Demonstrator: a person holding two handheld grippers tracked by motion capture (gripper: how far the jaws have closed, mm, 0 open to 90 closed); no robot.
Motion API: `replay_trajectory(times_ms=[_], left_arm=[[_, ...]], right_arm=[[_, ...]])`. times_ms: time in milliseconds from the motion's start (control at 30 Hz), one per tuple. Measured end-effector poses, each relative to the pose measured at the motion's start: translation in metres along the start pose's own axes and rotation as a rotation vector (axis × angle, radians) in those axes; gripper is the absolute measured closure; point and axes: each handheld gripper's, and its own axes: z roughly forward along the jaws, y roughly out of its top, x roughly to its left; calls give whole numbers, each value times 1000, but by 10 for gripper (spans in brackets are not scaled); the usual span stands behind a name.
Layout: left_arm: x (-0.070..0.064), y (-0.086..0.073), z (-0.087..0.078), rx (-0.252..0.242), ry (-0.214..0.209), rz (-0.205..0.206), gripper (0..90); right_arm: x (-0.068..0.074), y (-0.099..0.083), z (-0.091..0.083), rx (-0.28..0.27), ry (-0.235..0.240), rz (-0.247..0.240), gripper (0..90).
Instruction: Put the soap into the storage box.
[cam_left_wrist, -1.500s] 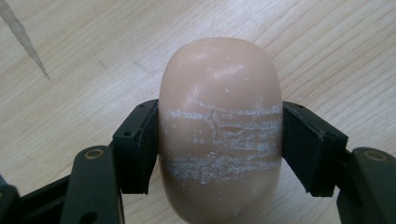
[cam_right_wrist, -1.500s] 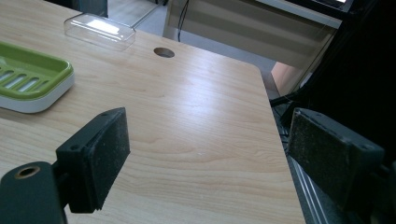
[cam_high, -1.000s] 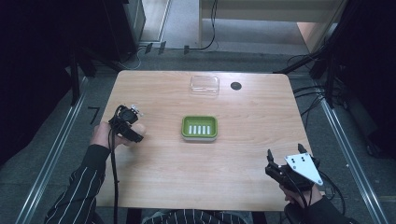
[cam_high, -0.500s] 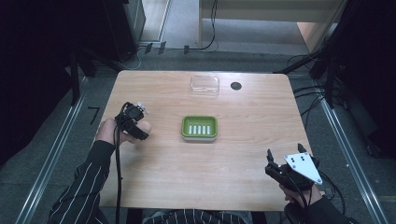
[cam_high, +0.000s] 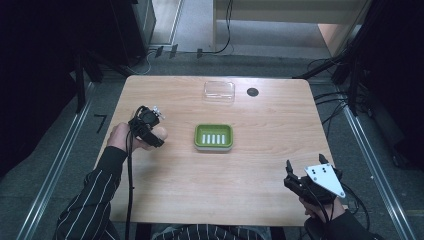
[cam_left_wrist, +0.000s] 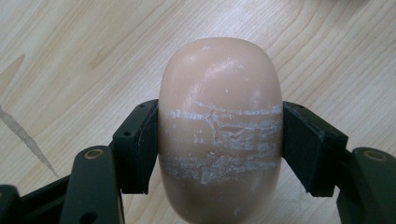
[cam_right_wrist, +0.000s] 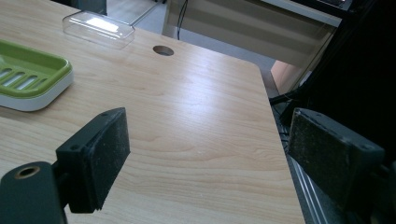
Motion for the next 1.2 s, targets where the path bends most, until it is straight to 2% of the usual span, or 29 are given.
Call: replay_trajectory(times_ms=[133, 333, 500, 600, 1200], left_arm=[[-2, 5, -1, -6, 1, 19, 337], [-3, 12, -3, -14, 2, 36, 336], [-4, 18, -3, -17, -8, 49, 337], [-4, 24, -4, -18, -10, 72, 337], [-10, 48, 0, -29, -25, 130, 337]], right_arm=[[1, 0, 0, 4, 4, -14, 136], [-1, -1, -1, 3, -3, -2, 135], [0, -1, 0, 7, -2, -15, 136], [-2, -2, 1, 14, -7, -5, 135], [-6, -5, -4, 22, -23, 6, 136]])
